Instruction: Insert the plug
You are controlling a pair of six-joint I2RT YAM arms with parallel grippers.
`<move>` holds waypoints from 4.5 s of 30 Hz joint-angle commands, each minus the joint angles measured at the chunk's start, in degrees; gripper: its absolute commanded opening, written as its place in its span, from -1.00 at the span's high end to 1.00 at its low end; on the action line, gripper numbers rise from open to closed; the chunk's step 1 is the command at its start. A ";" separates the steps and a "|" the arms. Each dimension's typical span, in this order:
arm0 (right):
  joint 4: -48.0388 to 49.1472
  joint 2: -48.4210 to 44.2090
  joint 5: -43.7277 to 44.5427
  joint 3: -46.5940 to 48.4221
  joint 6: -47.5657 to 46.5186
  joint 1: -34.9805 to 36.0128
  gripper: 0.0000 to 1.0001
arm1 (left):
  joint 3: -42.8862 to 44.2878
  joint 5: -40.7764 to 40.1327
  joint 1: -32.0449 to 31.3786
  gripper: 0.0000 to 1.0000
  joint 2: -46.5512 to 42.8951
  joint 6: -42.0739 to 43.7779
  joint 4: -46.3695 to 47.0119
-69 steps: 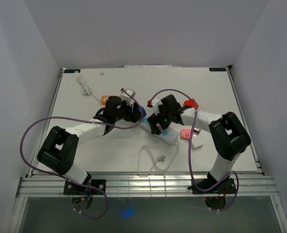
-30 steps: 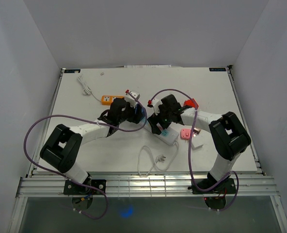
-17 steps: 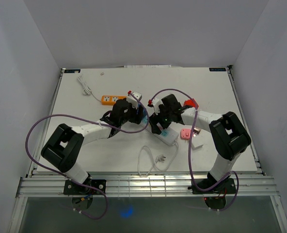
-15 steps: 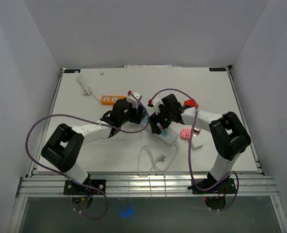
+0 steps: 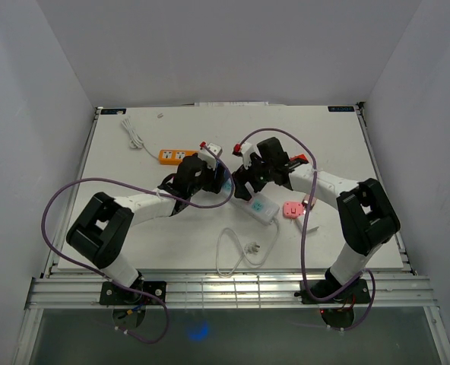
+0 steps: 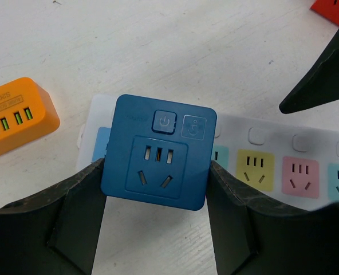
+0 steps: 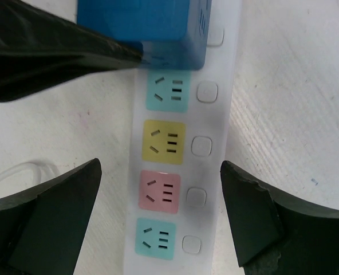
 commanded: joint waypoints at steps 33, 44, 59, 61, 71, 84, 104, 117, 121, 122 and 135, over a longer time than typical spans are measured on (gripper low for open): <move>11.34 2.57 -13.94 12.20 27.87 -5.19 0.30 | 2.31 -2.96 -3.05 1.00 3.15 1.69 -6.59; 17.40 9.33 -19.58 12.91 35.52 -5.28 0.83 | 3.99 -3.58 -2.97 1.00 3.95 0.81 -9.49; 13.54 13.21 -14.57 12.38 35.87 -5.55 0.84 | 6.53 -1.91 -3.05 1.00 7.37 -0.51 -12.57; 12.31 12.24 -14.49 15.01 35.78 -5.72 0.85 | 6.62 -1.74 -3.05 1.00 7.72 -0.51 -12.65; 8.61 10.82 -15.18 18.11 35.61 -5.72 0.84 | 6.10 -2.70 -2.97 1.00 7.11 -0.86 -12.04; 14.51 11.63 -15.19 12.28 37.46 -5.72 0.84 | 4.34 -3.67 -3.05 1.00 6.85 -3.06 -9.93; 15.21 12.68 -15.37 8.08 36.93 -5.63 0.84 | 1.97 -4.02 -3.05 0.44 5.09 -4.03 -8.26; 10.20 13.47 -13.17 15.63 35.35 -5.63 0.84 | 2.05 -4.46 -3.05 -0.68 2.10 -2.97 -7.56; 10.20 13.12 -12.64 16.78 35.26 -5.72 0.84 | 1.18 -4.38 -3.05 -0.96 -0.18 -2.71 -7.12; 10.20 13.03 -12.64 17.04 35.17 -5.72 0.84 | 0.91 -4.29 -3.05 -0.96 -0.71 -2.62 -7.03; 4.75 2.68 -8.87 14.15 31.13 -7.57 0.71 | -3.40 -5.60 -2.97 -0.96 -9.76 -4.55 -5.80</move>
